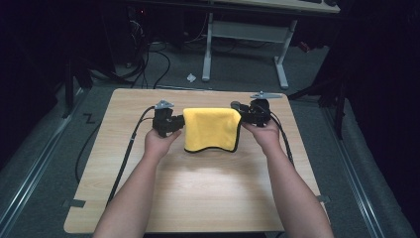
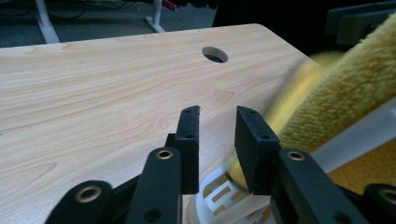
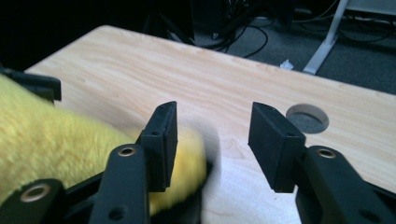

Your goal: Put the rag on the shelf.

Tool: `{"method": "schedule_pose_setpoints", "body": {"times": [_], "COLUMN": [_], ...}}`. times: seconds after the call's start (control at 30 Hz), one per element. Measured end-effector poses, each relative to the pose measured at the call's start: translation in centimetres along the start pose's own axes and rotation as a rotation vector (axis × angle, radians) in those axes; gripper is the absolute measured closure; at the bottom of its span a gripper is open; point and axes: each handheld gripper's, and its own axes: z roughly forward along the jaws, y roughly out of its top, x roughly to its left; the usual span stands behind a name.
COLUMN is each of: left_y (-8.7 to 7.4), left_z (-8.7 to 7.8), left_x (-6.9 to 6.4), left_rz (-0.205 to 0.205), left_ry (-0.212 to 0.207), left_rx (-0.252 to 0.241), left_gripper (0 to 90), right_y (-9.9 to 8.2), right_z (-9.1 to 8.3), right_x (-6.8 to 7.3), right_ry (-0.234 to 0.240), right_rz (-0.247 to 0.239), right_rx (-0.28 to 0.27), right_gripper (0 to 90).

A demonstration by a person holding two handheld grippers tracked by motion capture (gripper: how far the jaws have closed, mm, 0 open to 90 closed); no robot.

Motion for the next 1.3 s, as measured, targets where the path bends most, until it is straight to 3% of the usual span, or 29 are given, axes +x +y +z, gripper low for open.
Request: {"method": "schedule_pose_setpoints", "body": {"times": [0.3,0.57,0.93,1.3], "left_y": [0.7,0.9,0.8,-0.8], "left_z": [-1.0,-1.8,-3.7,-6.9], "left_x": [0.4,0.8,0.3,0.2], "left_rz": [-0.009,0.0,0.056,0.052], "left_ry": [0.051,0.083,0.15,0.177], "left_rx": [-0.044,-0.035,-0.026,-0.052], "left_gripper": [61.9,56.0,49.0,48.5], "right_y": [0.4,0.3,-0.4,-1.7], "right_z": [-0.5,-0.6,-2.6,-5.1], "right_x": [-0.3,-0.3,-0.3,-0.2], "right_ry": [-0.032,-0.038,-0.061,-0.09], "right_rz": [-0.007,-0.013,-0.028,-0.056], "right_rx": [-0.009,-0.003,-0.036,-0.031], "right_gripper": [51.0,52.9,51.2,49.2]}}
